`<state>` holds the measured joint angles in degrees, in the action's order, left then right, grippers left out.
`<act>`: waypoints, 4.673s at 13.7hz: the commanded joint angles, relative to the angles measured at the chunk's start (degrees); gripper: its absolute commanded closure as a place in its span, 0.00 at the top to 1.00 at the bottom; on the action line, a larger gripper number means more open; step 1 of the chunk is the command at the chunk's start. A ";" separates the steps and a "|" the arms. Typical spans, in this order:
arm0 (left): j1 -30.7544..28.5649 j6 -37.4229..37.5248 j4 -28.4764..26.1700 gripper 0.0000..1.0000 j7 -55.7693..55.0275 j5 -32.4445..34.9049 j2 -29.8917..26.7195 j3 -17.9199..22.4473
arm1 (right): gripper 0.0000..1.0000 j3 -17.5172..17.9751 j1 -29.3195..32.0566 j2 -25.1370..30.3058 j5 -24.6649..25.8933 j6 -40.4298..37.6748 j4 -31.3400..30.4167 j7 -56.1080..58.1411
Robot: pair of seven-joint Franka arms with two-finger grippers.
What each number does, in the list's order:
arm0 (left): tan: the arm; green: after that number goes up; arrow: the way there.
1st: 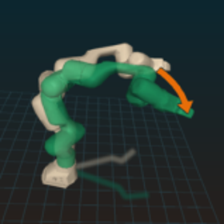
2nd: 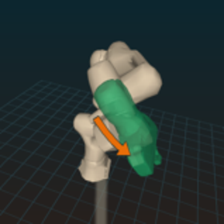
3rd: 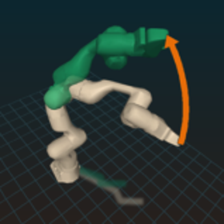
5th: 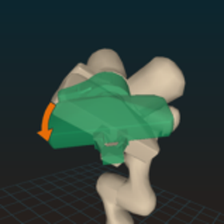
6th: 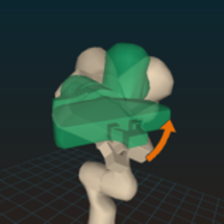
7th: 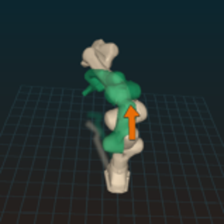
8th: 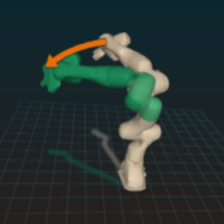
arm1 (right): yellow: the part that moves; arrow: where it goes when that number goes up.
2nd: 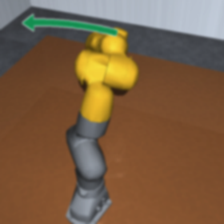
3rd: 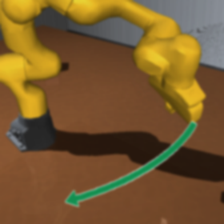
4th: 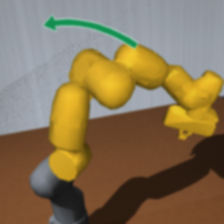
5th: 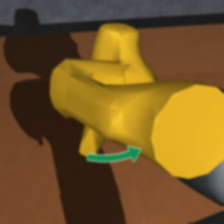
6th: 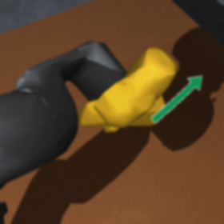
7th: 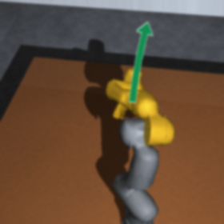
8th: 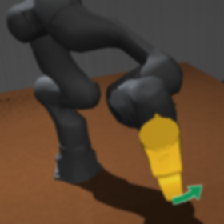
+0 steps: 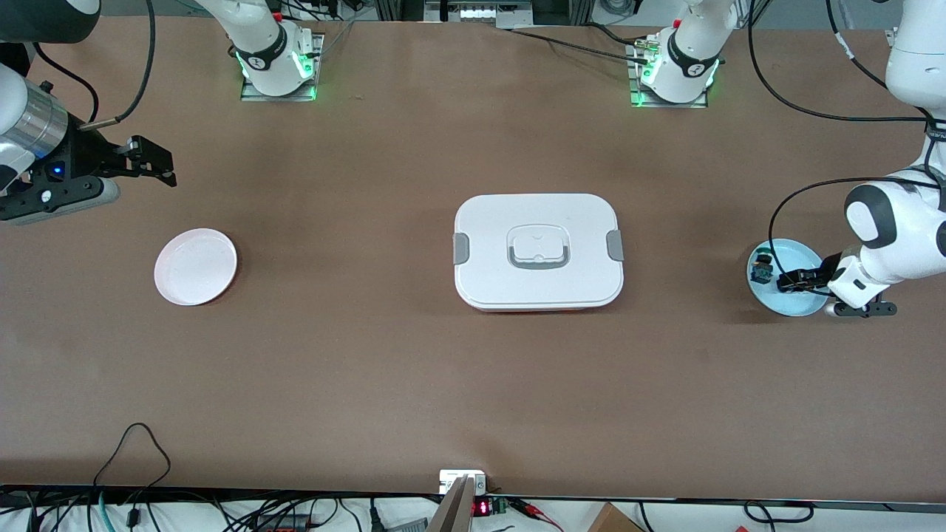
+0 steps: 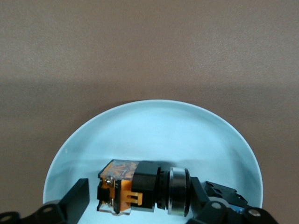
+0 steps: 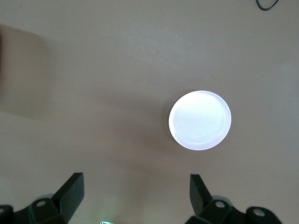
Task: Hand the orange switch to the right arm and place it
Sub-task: 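Close the left gripper on the orange switch and lift it, then carry the orange switch with the left gripper over the white box, then raise the switch with the left gripper while the right gripper reaches it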
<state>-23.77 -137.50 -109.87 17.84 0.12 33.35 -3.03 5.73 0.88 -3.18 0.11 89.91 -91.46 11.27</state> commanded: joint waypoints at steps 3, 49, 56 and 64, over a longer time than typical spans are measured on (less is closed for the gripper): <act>-1.02 0.65 0.00 0.56 1.50 -5.91 0.58 -0.92 | 1.00 0.42 0.70 0.55 -1.08 0.36 -0.48 -0.29; 7.42 5.58 15.66 0.06 85.85 -67.69 -0.83 -46.10 | 1.00 0.94 -3.52 -9.47 -21.51 2.29 1.19 4.46; 7.60 5.14 15.21 0.06 86.49 -68.76 -1.00 -46.28 | 1.00 0.94 -3.86 -17.72 -66.41 3.08 1.11 4.63; 8.04 5.05 15.56 0.06 86.31 -69.73 -1.09 -46.36 | 1.00 0.94 -15.01 -25.20 -97.38 17.04 1.11 20.69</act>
<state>-15.67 -131.70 -94.32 102.71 -67.48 32.81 -48.92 6.82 -10.64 -26.84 -91.78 103.99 -91.28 28.08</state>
